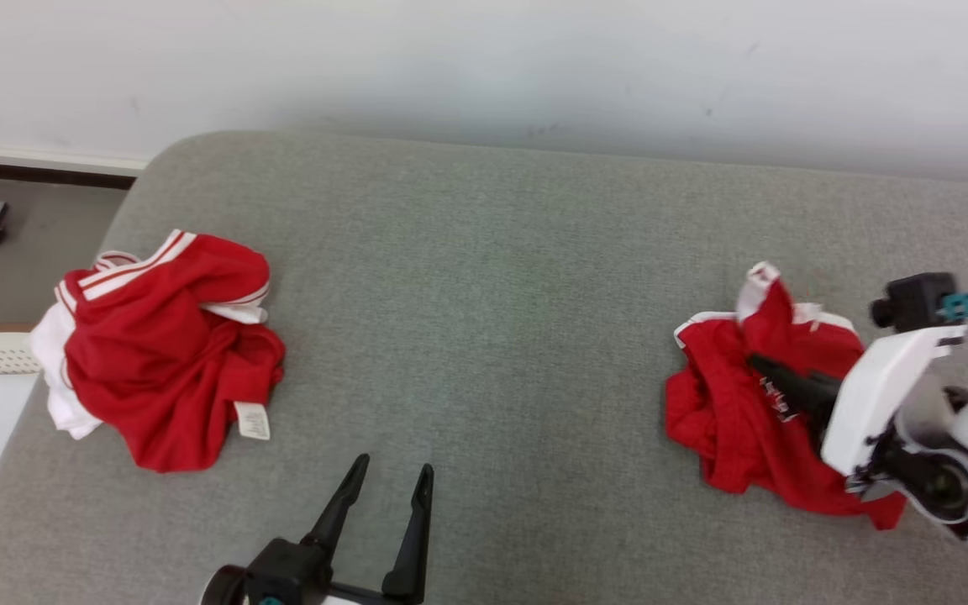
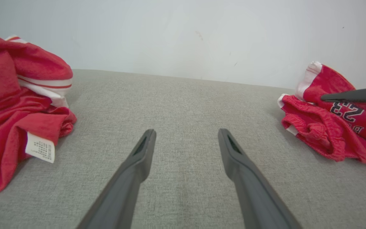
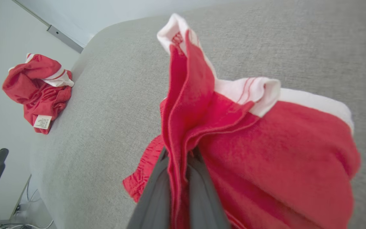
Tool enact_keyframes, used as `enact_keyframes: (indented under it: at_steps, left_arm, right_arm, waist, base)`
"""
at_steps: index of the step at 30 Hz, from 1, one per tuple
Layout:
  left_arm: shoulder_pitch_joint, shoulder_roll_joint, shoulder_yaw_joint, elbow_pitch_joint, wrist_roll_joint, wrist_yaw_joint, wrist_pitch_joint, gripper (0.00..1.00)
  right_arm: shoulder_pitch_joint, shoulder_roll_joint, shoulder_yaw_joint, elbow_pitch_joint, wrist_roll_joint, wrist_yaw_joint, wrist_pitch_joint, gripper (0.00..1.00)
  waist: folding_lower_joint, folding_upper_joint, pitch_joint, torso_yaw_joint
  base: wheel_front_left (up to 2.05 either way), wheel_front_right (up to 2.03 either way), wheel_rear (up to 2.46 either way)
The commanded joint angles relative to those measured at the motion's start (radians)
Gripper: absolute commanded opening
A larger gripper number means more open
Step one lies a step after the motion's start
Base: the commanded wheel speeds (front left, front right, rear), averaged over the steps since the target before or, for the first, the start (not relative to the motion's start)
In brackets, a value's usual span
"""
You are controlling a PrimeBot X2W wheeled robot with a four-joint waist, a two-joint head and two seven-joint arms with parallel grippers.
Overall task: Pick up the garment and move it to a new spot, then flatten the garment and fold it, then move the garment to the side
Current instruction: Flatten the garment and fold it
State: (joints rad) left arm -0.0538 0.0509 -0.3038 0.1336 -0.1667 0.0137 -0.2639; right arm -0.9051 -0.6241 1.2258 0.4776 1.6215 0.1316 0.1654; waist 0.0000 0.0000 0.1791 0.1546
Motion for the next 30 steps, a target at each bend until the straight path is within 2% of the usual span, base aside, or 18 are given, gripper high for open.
enact_keyframes:
  at_steps: [1,7,10,16,24,27,30]
  left_arm:
    - [0.013,0.002,0.002,0.003,0.000,0.001,-0.001,1.00]
    - [0.026,0.001,0.004,-0.002,-0.013,0.008,-0.001,1.00]
    - [0.032,0.001,0.005,-0.005,-0.018,0.012,-0.001,1.00]
    - [0.037,0.001,0.005,-0.007,-0.019,0.018,-0.001,1.00]
    - [0.052,0.001,0.027,0.003,-0.005,0.010,-0.001,1.00]
    - [0.067,0.001,0.035,0.004,-0.001,0.007,-0.001,1.00]
    - [0.081,0.001,0.048,-0.001,0.002,0.005,-0.001,1.00]
  right_arm:
    - [-0.007,0.020,0.007,0.019,-0.010,-0.002,-0.002,0.00]
    - [0.003,0.107,0.029,0.115,-0.065,-0.002,-0.008,0.00]
    - [0.006,0.135,0.030,0.153,-0.086,-0.002,-0.030,1.00]
    - [0.022,0.185,0.022,0.174,-0.107,-0.002,-0.065,1.00]
    - [0.067,0.222,0.013,0.096,-0.135,-0.002,-0.121,1.00]
    - [0.095,0.215,0.005,0.038,-0.154,-0.002,-0.158,1.00]
    - [0.131,0.181,-0.008,-0.015,-0.190,-0.002,-0.216,1.00]
  waist:
    - [0.0000,0.0000,-0.006,0.009]
    - [0.0000,0.0000,-0.017,0.025]
    - [0.0000,0.0000,-0.019,0.025]
    - [0.0000,0.0000,-0.025,0.008]
    - [0.0000,0.0000,-0.062,-0.027]
    - [0.0000,0.0000,-0.084,-0.039]
    - [0.0000,0.0000,-0.106,-0.052]
  base:
    - [0.00,0.00,0.00]
    - [0.00,0.00,0.00]
    - [0.00,0.00,0.00]
    - [0.00,0.00,0.00]
    - [0.00,0.00,0.00]
    - [0.00,0.00,0.00]
    - [0.00,0.00,0.00]
